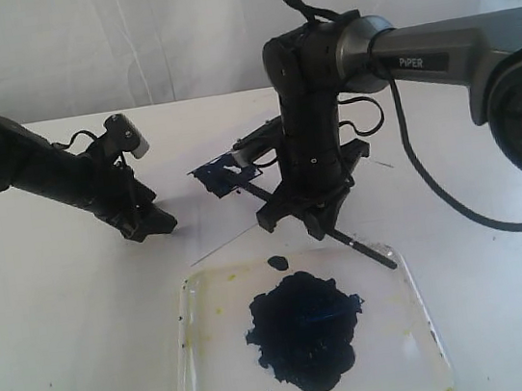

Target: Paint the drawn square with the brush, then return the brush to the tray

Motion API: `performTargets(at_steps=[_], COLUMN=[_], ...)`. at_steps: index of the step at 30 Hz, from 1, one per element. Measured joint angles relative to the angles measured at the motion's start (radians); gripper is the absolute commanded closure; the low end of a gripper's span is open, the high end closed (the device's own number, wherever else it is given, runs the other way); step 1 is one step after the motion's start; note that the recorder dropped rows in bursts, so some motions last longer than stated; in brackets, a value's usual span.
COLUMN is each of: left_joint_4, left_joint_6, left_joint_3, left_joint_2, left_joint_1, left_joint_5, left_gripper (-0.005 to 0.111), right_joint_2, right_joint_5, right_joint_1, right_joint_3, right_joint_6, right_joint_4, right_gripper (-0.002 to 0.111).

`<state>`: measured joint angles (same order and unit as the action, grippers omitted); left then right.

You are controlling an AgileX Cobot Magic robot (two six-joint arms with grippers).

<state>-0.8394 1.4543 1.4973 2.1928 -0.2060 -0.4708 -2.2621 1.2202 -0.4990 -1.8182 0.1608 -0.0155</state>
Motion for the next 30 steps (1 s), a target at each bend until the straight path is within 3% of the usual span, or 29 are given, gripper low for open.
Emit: performTargets(at_steps=[14,30], left_joint_4=[0.0,0.0], left_joint_6=[0.016,0.02], left_joint_3=[0.0,0.0], left_joint_2=[0.0,0.0], left_joint_1=[0.0,0.0], left_joint_5=[-0.004,-0.006], left_gripper=[0.034,0.034], right_joint_2=[-0.019,-0.021], right_joint_5=[-0.002,0.0], right_joint_1=[0.0,-0.019], right_joint_3=[0.0,-0.062], right_joint_6=[-0.071,0.06], right_joint_4=[-0.198,-0.139], right_gripper=[0.108,0.108])
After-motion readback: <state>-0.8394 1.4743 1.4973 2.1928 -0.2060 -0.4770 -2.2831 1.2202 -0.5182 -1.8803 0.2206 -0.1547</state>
